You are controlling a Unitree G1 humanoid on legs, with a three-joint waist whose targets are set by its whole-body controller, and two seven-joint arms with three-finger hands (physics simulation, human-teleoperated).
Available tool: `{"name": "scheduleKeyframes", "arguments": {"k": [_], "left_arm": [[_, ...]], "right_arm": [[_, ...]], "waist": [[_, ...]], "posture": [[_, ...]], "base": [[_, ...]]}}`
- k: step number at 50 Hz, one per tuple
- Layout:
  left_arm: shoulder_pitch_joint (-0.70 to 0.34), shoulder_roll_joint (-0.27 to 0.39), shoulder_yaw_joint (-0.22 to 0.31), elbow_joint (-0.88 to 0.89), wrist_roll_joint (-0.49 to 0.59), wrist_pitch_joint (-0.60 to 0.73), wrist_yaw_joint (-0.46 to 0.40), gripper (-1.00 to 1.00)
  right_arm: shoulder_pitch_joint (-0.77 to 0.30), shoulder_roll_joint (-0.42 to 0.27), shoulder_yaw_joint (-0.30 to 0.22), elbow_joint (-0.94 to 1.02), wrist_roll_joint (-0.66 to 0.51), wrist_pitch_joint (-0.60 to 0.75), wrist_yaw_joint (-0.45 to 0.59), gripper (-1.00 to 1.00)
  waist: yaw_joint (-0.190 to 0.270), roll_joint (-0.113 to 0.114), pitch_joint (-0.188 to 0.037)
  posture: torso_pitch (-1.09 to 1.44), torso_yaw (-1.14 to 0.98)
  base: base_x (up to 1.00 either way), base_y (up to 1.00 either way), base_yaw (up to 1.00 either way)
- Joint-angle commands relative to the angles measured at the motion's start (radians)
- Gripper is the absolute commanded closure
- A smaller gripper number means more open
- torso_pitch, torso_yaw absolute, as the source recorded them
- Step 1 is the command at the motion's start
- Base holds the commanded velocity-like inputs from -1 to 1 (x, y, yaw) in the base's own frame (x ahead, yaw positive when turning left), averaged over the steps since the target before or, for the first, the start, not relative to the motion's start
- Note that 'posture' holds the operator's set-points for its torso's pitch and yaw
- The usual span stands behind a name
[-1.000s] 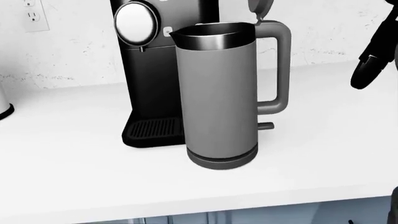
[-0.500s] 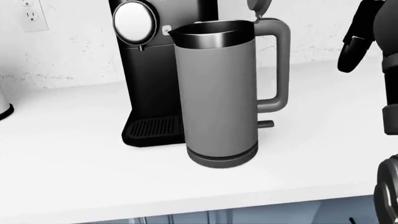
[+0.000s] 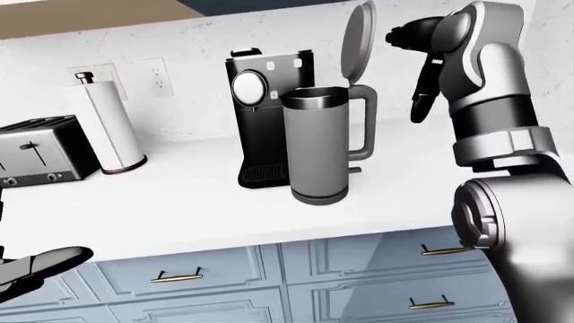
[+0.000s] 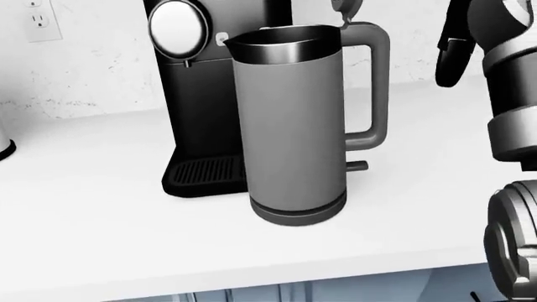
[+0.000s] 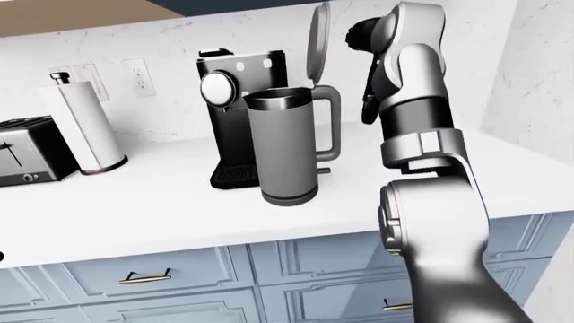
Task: Close the lid of the electric kettle.
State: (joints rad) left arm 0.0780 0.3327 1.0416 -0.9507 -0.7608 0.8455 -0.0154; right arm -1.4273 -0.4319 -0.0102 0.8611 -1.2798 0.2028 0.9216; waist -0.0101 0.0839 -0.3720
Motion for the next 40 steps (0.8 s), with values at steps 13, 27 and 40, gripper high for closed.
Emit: {"name": "scheduleKeyframes", "arguments": {"k": [13,27,40], "left_arm": [[-0.016,0.005,-0.001,-0.020,0.019,-0.028,-0.018,-1.00],[-0.014,0.012,0.012,-0.030,-0.004,-0.016,-0.007,-1.00],[-0.010,0.026,0.031,-0.030,-0.039,-0.010,0.011,-1.00]], "right_arm": [[-0.089,0.041,0.016,0.059,-0.033,-0.032,-0.066,-1.00],[-0.122,0.078,0.027,0.074,-0.037,-0.038,-0.061,-1.00],[-0.171,0.147,0.043,0.119,-0.032,-0.024,-0.082,-1.00]], "waist": [[0.001,0.001,0.001],[0.002,0.005,0.002],[-0.006,0.017,0.004]], "posture": [[-0.62,0.00],[-0.62,0.00],[-0.62,0.00]], "base": [[0.00,0.00,0.00],[0.00,0.00,0.00],[0.00,0.00,0.00]]}}
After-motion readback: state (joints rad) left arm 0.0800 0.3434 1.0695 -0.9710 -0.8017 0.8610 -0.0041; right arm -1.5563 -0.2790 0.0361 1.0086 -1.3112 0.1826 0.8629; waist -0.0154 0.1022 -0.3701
